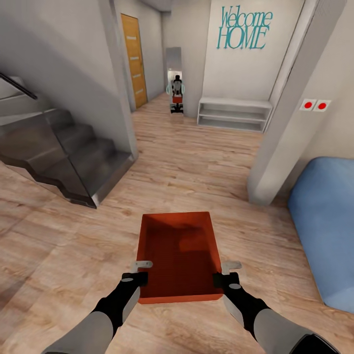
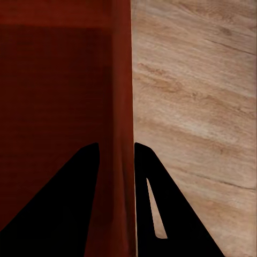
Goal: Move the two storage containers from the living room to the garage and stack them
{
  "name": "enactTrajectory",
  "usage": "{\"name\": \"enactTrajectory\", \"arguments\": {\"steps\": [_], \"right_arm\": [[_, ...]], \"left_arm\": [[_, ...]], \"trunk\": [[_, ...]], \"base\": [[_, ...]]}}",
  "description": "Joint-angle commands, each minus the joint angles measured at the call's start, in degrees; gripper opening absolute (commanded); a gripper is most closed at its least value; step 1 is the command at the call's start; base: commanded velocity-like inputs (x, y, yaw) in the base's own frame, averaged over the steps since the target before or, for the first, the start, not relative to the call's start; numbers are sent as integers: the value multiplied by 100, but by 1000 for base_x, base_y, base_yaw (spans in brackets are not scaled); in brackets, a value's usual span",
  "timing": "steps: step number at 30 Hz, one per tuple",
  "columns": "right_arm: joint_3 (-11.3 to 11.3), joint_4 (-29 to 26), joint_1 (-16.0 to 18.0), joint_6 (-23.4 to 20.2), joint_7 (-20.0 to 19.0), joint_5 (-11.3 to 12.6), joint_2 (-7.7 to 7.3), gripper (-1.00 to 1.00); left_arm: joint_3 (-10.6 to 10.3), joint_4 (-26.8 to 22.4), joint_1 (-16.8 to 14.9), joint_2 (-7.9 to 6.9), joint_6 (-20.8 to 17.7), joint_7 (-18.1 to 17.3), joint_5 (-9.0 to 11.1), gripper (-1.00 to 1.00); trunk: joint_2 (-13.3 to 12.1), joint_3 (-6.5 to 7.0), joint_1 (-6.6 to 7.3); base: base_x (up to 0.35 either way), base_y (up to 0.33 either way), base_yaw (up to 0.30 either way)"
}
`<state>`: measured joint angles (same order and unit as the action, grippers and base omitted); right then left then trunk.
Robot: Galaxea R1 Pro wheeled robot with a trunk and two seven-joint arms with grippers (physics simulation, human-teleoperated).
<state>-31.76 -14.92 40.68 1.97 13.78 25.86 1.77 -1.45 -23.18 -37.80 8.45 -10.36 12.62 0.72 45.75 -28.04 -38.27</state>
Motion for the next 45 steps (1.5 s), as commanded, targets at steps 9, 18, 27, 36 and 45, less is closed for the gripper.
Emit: {"name": "enactTrajectory", "arguments": {"steps": [9, 18, 27, 36, 45], "right_arm": [[4, -29, 10, 94, 45, -20, -28, -100], [4, -29, 10, 94, 45, -20, -28, -100], [4, -30, 10, 94, 45, -20, -28, -100], [11, -29, 10, 94, 45, -20, -28, -100], [9, -29, 10, 94, 40, -14, -28, -100]], "left_arm": [[-119, 41, 1, -107, -27, 66, 162, -100], [-119, 41, 1, -107, -27, 65, 164, -100], [-119, 41, 1, -107, -27, 65, 161, -100], [-118, 41, 1, -107, -27, 67, 163, -100], [-119, 41, 1, -107, -27, 71, 165, -100]], "trunk": [[5, -5, -4], [5, -5, -4], [5, -5, -4], [5, -5, -4], [5, -5, -4]], "base": [[319, 0, 0], [322, 0, 0], [322, 0, 0], [323, 0, 0], [323, 0, 0]]}}
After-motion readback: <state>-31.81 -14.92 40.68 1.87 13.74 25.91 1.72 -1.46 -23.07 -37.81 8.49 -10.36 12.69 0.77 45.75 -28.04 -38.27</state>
